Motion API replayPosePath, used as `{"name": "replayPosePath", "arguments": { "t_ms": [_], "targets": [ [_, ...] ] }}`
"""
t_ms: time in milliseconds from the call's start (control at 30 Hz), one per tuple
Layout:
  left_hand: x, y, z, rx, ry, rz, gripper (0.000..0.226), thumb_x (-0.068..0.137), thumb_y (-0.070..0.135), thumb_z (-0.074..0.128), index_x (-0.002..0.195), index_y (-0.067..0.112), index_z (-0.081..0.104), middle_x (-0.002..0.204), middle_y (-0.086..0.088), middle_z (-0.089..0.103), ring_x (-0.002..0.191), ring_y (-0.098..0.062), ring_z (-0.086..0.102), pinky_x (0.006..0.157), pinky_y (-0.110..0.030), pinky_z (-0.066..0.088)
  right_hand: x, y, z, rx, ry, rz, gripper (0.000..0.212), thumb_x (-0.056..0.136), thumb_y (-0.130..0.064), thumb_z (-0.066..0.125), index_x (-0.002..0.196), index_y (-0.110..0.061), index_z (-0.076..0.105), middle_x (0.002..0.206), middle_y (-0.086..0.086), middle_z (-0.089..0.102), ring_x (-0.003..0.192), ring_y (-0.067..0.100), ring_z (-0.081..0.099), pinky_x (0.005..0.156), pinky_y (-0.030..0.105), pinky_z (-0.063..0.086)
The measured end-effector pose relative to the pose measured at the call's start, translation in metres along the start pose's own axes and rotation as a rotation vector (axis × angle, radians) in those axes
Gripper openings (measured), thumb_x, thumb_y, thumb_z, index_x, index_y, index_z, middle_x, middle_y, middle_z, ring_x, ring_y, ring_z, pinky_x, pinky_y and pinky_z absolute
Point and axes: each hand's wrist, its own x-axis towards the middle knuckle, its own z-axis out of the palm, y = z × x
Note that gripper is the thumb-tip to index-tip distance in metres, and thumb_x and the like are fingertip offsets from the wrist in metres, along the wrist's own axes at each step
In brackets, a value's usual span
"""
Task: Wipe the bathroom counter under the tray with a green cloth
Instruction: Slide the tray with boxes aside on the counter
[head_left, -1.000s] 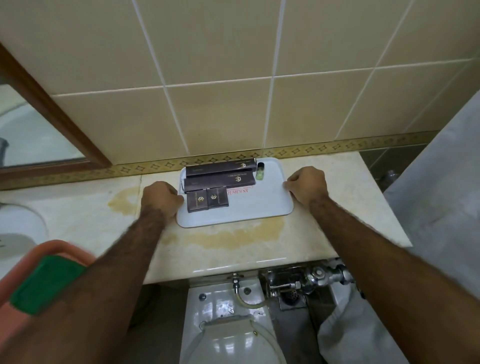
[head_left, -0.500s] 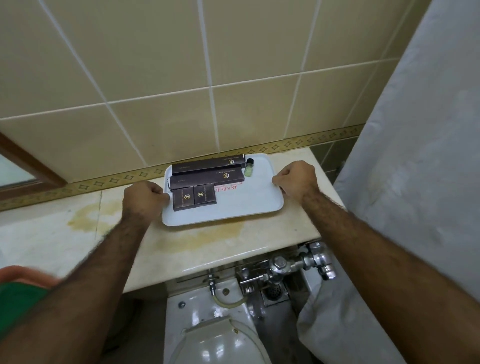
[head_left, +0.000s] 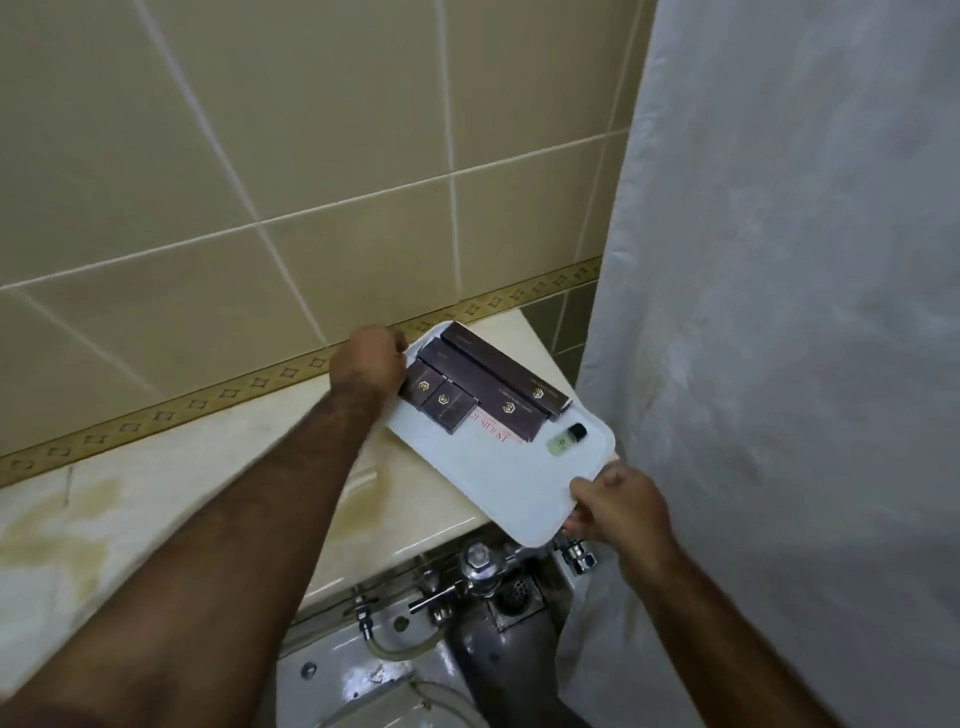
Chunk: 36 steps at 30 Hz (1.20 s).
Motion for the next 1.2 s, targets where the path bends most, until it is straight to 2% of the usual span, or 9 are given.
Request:
{"name": "replayPosePath", "arguments": {
  "t_ms": [167,467,767,833,900,967,1067,1133,1200],
  "targets": [
    [0.027,0.043,0.030,0.084,-0.011,0.111,0.028,0.094,0.018,0.059,0.116,0.025,0.075,0.118,-0.009,0.072,0.107,-0.033,0.069,0.084,-0.035,0.052,-0.006,0.027,0.004,0.249,-0.022,0.075,0.010,0.084,0.001,0.068,0.087,0.005,0.059,0.079,0.023,0.070,0.067,0.023,0.071,0.060,0.032,0.063],
    [0.045,0.058,0.056,0.232,0.022,0.167,0.030,0.094,0.009,0.056,0.113,0.015,0.078,0.109,-0.015,0.074,0.100,-0.038,0.070,0.085,-0.041,0.055,-0.008,0.040,0.033,0.476,-0.037,0.118,0.016,0.086,0.008,0.071,0.089,0.003,0.056,0.096,0.026,0.073,0.080,0.027,0.077,0.069,0.040,0.066],
    [0.019,0.056,0.067,0.125,0.061,0.105,0.028,0.089,0.006,0.056,0.113,0.005,0.071,0.114,-0.018,0.072,0.106,-0.038,0.066,0.087,-0.043,0.054,-0.009,0.040,0.040,0.414,0.032,0.024,0.018,0.088,-0.007,0.079,0.092,0.001,0.064,0.091,0.020,0.076,0.082,0.029,0.080,0.067,0.033,0.065],
    [0.011,0.050,0.069,0.076,0.086,0.104,0.034,0.092,0.010,0.054,0.123,0.004,0.067,0.128,-0.017,0.066,0.122,-0.034,0.058,0.100,-0.043,0.049,-0.016,0.034,0.032,0.192,0.092,-0.080,0.022,0.090,-0.023,0.079,0.087,-0.007,0.064,0.079,0.012,0.075,0.065,0.024,0.078,0.059,0.038,0.065],
    [0.000,0.041,0.066,0.058,0.094,0.106,0.043,0.100,0.015,0.047,0.140,0.003,0.057,0.147,-0.016,0.055,0.140,-0.032,0.046,0.117,-0.040,0.035,-0.026,0.020,0.025,-0.243,0.249,-0.401,0.035,0.094,-0.044,0.068,0.078,-0.017,0.055,0.063,-0.003,0.064,0.052,0.016,0.065,0.050,0.036,0.058],
    [-0.014,0.031,0.055,0.064,0.087,0.127,0.051,0.106,0.027,0.038,0.151,0.005,0.045,0.158,-0.013,0.044,0.149,-0.029,0.036,0.124,-0.038,0.023,-0.035,-0.007,0.030,-0.448,0.251,-0.680,0.033,0.098,-0.051,0.060,0.082,-0.022,0.055,0.068,-0.007,0.062,0.059,0.010,0.060,0.052,0.029,0.052],
    [-0.035,0.014,0.032,0.113,0.115,0.214,0.058,0.107,0.040,0.033,0.154,0.007,0.040,0.163,-0.012,0.037,0.151,-0.029,0.031,0.125,-0.043,0.021,-0.018,-0.054,0.054,-0.679,0.075,-0.813,0.045,0.098,-0.057,0.052,0.123,-0.020,0.059,0.119,0.001,0.069,0.111,0.019,0.064,0.091,0.040,0.057],
    [-0.050,-0.005,0.005,0.129,0.175,0.221,0.063,0.106,0.045,0.033,0.154,0.005,0.039,0.163,-0.013,0.034,0.151,-0.031,0.030,0.124,-0.045,0.022,-0.008,-0.089,0.071,-0.867,-0.010,-0.882,0.071,0.098,-0.062,0.047,0.152,-0.015,0.042,0.156,0.008,0.049,0.150,0.028,0.037,0.119,0.049,0.038],
    [-0.064,-0.025,-0.023,0.144,0.218,0.191,0.070,0.104,0.050,0.034,0.155,0.003,0.035,0.165,-0.014,0.031,0.152,-0.032,0.027,0.124,-0.048,0.020,-0.009,-0.118,0.084,-1.038,-0.038,-0.954,0.085,0.098,-0.065,0.044,0.161,-0.011,0.028,0.169,0.010,0.030,0.160,0.028,0.015,0.127,0.050,0.020]
  ]
}}
